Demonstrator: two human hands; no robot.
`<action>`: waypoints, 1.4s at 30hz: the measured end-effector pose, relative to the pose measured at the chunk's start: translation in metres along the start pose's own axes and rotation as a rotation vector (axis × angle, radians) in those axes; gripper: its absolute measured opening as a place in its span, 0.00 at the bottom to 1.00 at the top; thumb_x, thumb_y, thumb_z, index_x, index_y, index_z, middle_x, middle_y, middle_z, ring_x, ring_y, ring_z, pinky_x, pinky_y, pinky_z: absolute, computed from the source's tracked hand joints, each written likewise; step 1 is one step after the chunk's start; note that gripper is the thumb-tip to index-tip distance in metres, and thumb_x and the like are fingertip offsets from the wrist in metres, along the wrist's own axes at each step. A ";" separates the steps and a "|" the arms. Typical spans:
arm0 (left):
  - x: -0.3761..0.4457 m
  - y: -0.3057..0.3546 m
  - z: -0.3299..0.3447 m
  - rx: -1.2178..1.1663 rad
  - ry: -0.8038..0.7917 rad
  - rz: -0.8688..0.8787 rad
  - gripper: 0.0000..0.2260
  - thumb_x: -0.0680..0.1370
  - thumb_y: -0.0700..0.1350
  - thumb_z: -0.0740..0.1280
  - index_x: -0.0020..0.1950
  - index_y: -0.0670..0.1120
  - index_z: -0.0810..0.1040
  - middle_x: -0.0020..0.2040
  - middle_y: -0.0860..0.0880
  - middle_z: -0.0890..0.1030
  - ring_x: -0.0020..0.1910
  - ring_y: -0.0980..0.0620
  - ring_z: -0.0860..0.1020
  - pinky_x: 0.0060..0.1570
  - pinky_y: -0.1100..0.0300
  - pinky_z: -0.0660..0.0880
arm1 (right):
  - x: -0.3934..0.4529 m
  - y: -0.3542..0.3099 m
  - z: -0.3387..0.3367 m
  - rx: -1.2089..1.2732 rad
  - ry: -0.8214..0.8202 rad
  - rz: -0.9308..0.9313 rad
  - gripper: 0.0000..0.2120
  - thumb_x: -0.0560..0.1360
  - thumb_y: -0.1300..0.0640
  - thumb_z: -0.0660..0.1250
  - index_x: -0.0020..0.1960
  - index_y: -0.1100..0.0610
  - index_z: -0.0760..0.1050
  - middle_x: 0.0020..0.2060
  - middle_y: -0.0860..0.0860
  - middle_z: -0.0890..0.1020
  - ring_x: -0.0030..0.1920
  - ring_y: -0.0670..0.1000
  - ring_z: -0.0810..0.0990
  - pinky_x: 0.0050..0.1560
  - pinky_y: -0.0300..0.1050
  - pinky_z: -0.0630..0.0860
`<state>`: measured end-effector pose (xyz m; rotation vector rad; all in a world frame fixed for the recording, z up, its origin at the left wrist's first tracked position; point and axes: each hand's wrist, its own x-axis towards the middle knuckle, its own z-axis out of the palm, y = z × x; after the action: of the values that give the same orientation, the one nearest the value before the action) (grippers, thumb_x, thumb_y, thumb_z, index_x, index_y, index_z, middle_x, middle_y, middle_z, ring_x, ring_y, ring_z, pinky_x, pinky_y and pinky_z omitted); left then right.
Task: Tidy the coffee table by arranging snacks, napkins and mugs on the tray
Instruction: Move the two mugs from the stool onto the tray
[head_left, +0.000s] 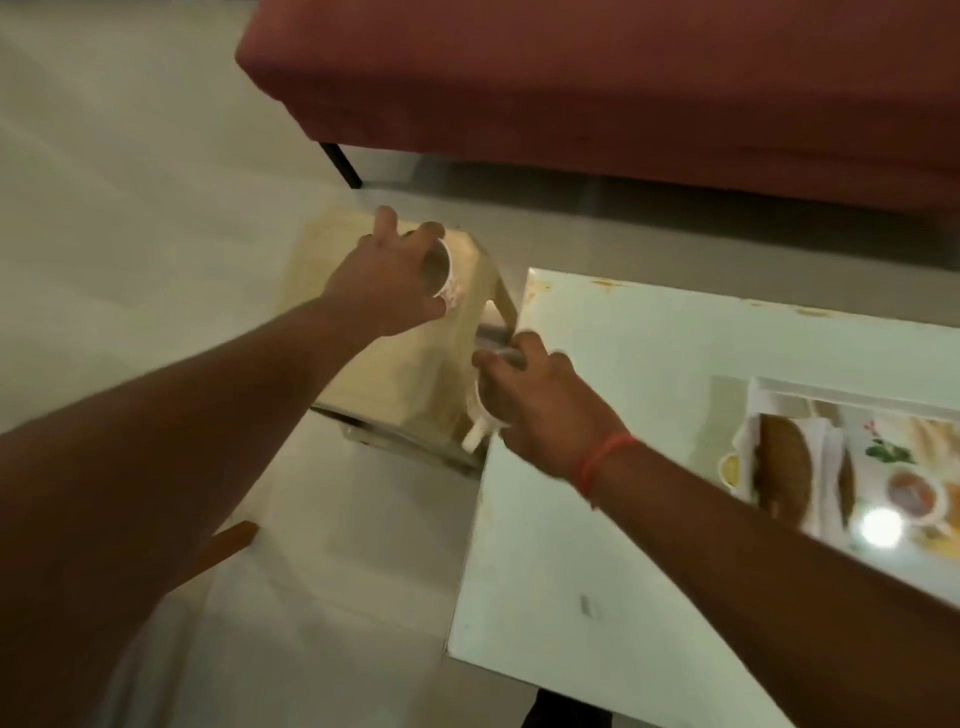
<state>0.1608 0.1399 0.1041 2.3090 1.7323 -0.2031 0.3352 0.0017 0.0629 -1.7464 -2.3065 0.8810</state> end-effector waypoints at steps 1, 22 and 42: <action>-0.004 0.016 -0.002 -0.010 -0.002 0.045 0.35 0.69 0.55 0.76 0.73 0.51 0.65 0.66 0.38 0.65 0.57 0.33 0.77 0.57 0.44 0.76 | -0.023 0.003 0.001 0.031 0.011 0.008 0.37 0.69 0.60 0.71 0.73 0.46 0.60 0.66 0.56 0.66 0.51 0.62 0.74 0.49 0.57 0.80; -0.045 0.456 0.044 0.105 -0.142 0.741 0.36 0.69 0.53 0.74 0.73 0.57 0.62 0.66 0.45 0.68 0.60 0.41 0.74 0.53 0.46 0.79 | -0.374 0.196 -0.044 0.206 0.093 0.465 0.38 0.69 0.54 0.72 0.73 0.43 0.59 0.67 0.49 0.62 0.58 0.56 0.73 0.59 0.49 0.78; -0.037 0.513 0.139 0.289 -0.325 0.618 0.37 0.71 0.53 0.76 0.76 0.56 0.62 0.72 0.44 0.65 0.66 0.38 0.70 0.57 0.44 0.78 | -0.333 0.266 -0.047 0.189 0.164 0.669 0.38 0.69 0.62 0.70 0.75 0.48 0.60 0.67 0.58 0.61 0.60 0.66 0.71 0.52 0.55 0.77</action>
<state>0.6467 -0.0683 0.0384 2.6956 0.8308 -0.6928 0.6889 -0.2402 0.0476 -2.4227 -1.4802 0.9471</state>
